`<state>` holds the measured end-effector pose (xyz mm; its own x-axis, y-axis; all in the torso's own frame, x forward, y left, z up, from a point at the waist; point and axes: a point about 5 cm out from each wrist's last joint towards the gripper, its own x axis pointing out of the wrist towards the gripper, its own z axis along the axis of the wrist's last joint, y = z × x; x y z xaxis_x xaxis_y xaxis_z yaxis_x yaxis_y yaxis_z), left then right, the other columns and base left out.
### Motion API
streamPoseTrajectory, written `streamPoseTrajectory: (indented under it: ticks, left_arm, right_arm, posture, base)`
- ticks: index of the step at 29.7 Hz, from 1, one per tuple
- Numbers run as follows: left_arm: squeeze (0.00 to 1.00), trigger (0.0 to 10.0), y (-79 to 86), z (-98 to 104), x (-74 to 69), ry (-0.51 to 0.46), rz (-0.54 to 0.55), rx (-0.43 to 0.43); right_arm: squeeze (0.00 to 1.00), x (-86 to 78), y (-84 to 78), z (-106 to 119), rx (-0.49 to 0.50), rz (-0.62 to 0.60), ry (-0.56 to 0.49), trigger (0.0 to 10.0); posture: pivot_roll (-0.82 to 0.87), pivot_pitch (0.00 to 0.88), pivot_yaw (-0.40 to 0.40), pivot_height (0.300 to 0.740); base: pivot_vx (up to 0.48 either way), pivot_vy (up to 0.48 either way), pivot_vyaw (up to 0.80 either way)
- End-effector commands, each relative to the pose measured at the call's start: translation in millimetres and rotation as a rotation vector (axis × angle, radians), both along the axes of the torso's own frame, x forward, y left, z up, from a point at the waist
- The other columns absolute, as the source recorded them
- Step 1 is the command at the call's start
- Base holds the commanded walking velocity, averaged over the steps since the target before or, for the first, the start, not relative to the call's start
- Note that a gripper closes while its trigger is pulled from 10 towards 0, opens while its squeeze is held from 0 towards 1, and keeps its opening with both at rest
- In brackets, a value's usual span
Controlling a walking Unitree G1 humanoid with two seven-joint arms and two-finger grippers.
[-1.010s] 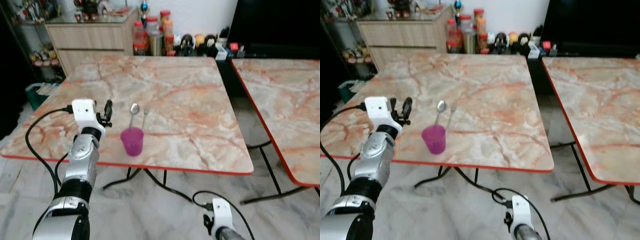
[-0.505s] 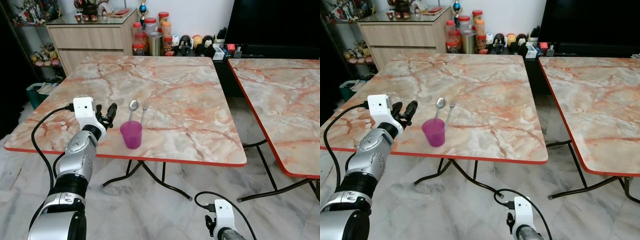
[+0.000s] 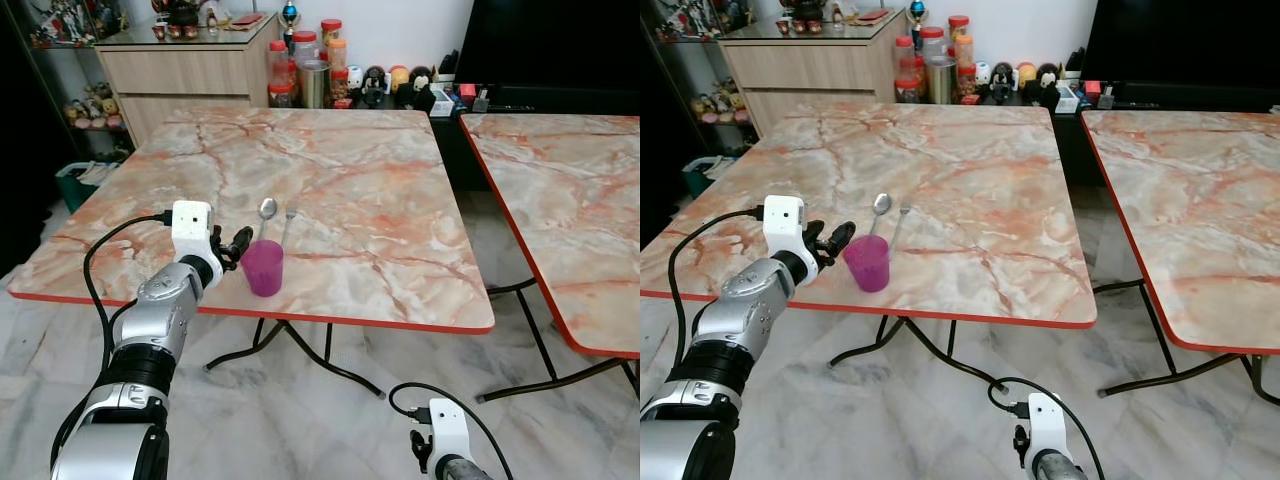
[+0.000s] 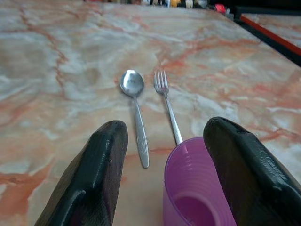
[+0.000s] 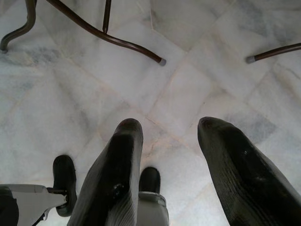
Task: Setting the table
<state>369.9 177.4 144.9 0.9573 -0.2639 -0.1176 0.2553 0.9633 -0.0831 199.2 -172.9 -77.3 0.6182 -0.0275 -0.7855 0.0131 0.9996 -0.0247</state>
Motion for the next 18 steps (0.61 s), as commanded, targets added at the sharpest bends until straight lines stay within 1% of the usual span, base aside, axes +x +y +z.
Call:
streamPoseTrajectory:
  ticks: [1,4,7,10,18]
  left_arm:
    - [0.00,10.0,-3.4,4.3,0.9,-0.003,-0.022,0.037]
    - [0.00,10.0,-5.9,2.6,1.0,0.014,-0.025,0.033]
    - [0.00,10.0,-8.5,-0.1,0.6,0.040,-0.048,0.053]
    - [0.00,10.0,-10.2,-0.8,0.3,0.048,-0.066,0.043]
    - [0.00,10.0,-13.1,-1.2,-0.7,0.060,-0.088,0.050]
  right_arm:
    - [0.00,1.4,0.7,0.6,0.002,0.002,-0.001,10.0]
    - [0.00,1.2,0.6,0.5,0.003,0.003,0.000,10.0]
    - [0.00,1.2,0.7,0.5,0.003,0.003,0.001,10.0]
    - [0.00,1.2,0.7,0.5,0.004,0.003,0.001,10.0]
    - [0.00,1.6,1.2,0.7,0.006,0.005,0.000,10.0]
  posture:
    - [-0.01,0.000,0.003,0.740]
    - [-0.01,0.000,0.004,0.740]
    - [-0.01,0.000,0.004,0.740]
    - [-0.01,0.000,0.004,0.740]
    - [-0.01,0.000,0.005,0.740]
  base:
    - [0.000,0.000,0.00]
    - [0.000,0.000,0.00]
    - [0.000,0.000,0.00]
    - [0.000,0.000,0.00]
    - [0.000,0.000,0.00]
